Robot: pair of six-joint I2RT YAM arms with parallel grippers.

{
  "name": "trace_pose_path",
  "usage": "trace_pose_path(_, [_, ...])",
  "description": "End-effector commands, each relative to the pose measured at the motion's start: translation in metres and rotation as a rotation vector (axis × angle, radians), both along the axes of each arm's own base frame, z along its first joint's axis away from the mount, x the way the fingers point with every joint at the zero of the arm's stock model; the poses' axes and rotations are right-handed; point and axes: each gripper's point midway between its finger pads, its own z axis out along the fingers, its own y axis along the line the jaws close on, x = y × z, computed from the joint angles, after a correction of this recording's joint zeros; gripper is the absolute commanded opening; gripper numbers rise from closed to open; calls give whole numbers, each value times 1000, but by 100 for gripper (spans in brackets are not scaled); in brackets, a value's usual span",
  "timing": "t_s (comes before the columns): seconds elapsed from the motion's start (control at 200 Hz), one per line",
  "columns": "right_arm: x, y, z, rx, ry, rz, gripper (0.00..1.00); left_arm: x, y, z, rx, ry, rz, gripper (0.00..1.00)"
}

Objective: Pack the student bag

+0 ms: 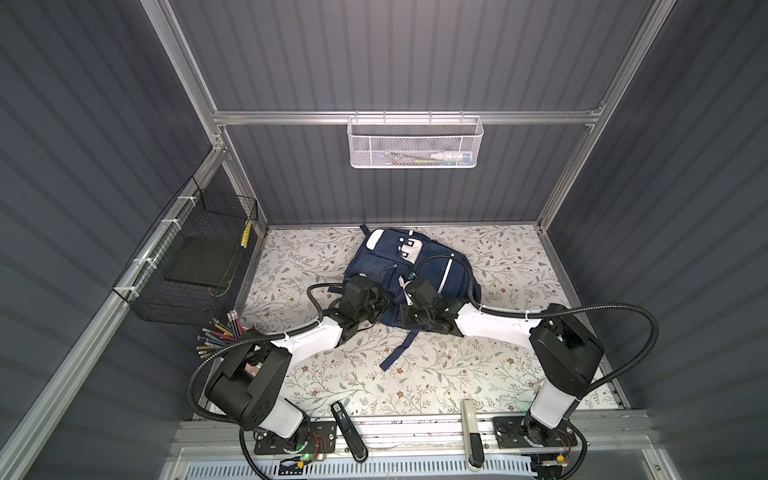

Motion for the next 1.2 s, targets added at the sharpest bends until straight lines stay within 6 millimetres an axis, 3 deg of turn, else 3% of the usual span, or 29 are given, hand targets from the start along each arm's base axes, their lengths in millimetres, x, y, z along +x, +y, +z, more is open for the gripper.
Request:
trace_pose_path(0.0, [16, -16, 28, 30, -77, -50, 0, -6, -9, 27, -27, -42, -96, 0])
trace_pose_path(0.155, [-2, -51, 11, -31, 15, -55, 0, 10, 15, 29, -18, -50, -65, 0])
trace_pose_path(0.295, [-15, -96, -9, -64, 104, -105, 0, 22, 35, 33, 14, -71, -39, 0])
trace_pose_path(0.43, [-15, -137, -17, -73, 157, -177, 0, 27, 43, 31, 32, -70, -33, 0])
trace_pose_path(0.54, [-14, -153, -19, -81, 157, -202, 0, 34, 46, 33, 20, -75, -26, 0])
trace_pose_path(0.655, [-19, -142, -13, -45, 177, -148, 0, 37, 39, 30, 1, -68, -52, 0])
trace_pose_path(0.8, [-40, -92, 12, -18, 153, 43, 0, 38, 32, 25, -27, -65, -57, 0])
trace_pose_path(0.911, [-51, -60, 18, -96, 169, 120, 0, 30, 16, 20, 17, -75, -106, 0])
trace_pose_path(0.991, [-47, -53, 17, -184, 195, 120, 0, 22, 1, 16, 57, -79, -141, 0])
trace_pose_path(1.086, [-39, -53, 10, -231, 235, 89, 0, 18, -3, 5, 67, -61, -150, 0])
trace_pose_path(1.191, [-43, -70, -7, -314, 309, 52, 0, 25, 16, 2, 116, -68, -97, 0])
